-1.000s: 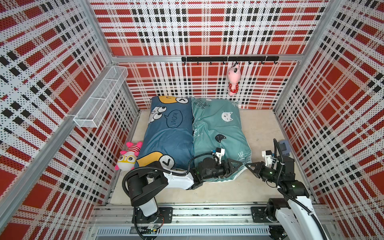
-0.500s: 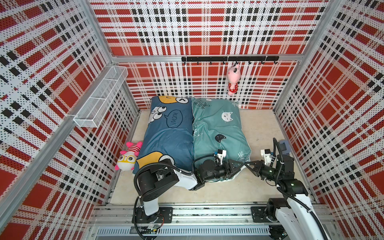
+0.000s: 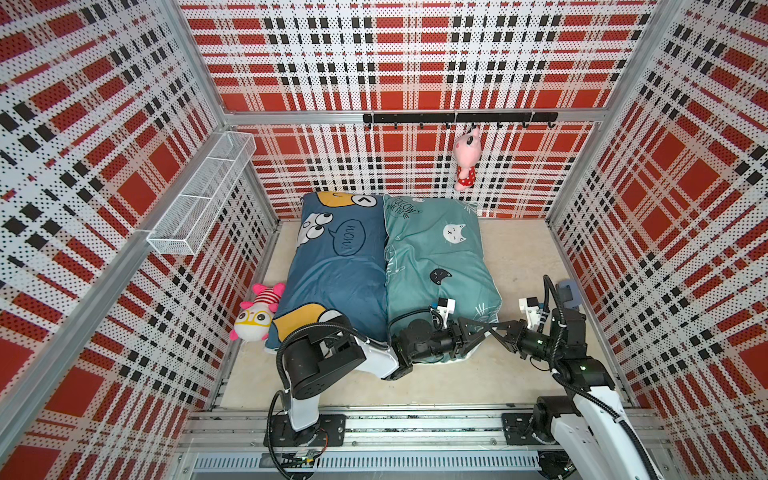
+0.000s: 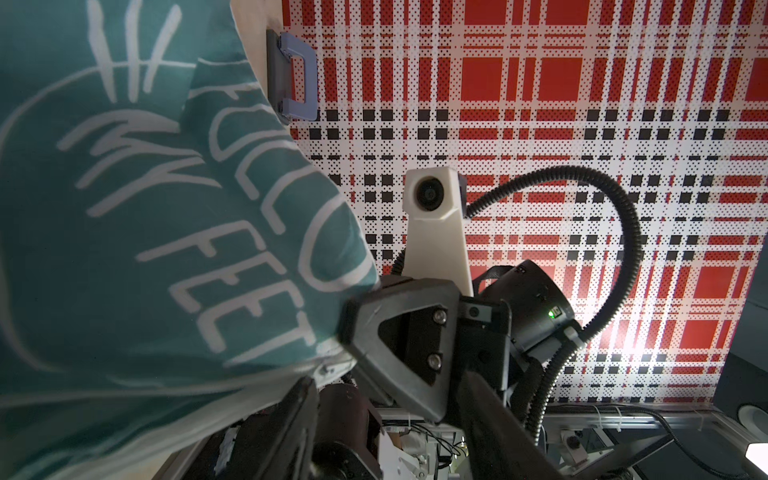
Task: Zip up pillowcases
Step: Zip the zipper on the pillowcase.
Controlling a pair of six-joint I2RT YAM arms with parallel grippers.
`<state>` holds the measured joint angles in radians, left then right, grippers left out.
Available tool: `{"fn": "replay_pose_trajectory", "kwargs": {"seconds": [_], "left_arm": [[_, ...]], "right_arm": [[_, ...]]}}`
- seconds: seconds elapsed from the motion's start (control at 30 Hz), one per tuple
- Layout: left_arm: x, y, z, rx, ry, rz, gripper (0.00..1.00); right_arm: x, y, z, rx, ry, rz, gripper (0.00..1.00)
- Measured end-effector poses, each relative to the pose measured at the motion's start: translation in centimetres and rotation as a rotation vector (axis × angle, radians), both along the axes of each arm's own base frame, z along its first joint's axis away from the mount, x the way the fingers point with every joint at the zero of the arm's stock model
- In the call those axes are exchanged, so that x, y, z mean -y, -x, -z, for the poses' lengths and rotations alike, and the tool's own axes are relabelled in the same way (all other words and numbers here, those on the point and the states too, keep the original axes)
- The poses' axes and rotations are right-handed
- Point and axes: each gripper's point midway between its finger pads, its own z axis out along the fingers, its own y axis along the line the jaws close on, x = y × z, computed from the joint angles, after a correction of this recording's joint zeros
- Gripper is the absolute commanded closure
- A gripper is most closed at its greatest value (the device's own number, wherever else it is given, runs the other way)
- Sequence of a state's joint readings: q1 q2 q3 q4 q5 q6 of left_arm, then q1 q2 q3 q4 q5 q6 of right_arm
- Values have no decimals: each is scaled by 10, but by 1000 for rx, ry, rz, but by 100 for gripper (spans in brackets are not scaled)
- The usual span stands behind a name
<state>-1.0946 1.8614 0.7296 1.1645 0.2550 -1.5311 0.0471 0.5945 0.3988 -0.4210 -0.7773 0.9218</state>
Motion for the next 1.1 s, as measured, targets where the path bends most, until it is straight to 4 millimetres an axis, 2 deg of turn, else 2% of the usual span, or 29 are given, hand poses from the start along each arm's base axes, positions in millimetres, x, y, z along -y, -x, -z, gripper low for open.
{"fn": "replay_pose_trajectory", "kwargs": {"seconds": [0.3,1.1], "left_arm": [[1,-1,9,-19,-16,-2,46],[-4,-3,13,-28,-14,-27,66]], "right_arm": [[-11,1,4,-2,-8,-29,100],[-7,-4,3,10,5,15,100]]}}
